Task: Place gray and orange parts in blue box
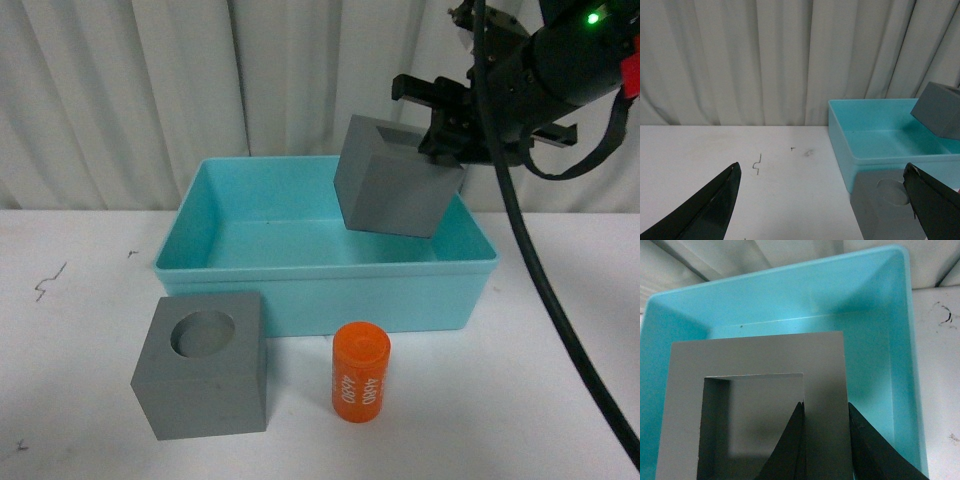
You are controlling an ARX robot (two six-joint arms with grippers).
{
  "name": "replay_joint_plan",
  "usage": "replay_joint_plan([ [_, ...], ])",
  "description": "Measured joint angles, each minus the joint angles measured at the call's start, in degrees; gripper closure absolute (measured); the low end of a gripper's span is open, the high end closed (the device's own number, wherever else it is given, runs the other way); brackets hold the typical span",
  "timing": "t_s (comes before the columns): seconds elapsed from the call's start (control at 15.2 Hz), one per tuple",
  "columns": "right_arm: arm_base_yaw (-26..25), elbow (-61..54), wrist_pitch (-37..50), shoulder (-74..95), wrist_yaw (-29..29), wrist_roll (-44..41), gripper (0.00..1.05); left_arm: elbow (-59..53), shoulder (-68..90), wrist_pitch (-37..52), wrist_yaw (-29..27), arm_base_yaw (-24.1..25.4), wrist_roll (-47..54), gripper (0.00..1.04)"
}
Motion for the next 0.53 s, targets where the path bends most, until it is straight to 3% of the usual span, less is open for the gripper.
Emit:
replay_joint_plan([
  [0.53,5.7,8.8,-3.3,9.4,12.6,6.5,0.86,0.0,0.0,0.0,0.0,0.0,0.0,0.07],
])
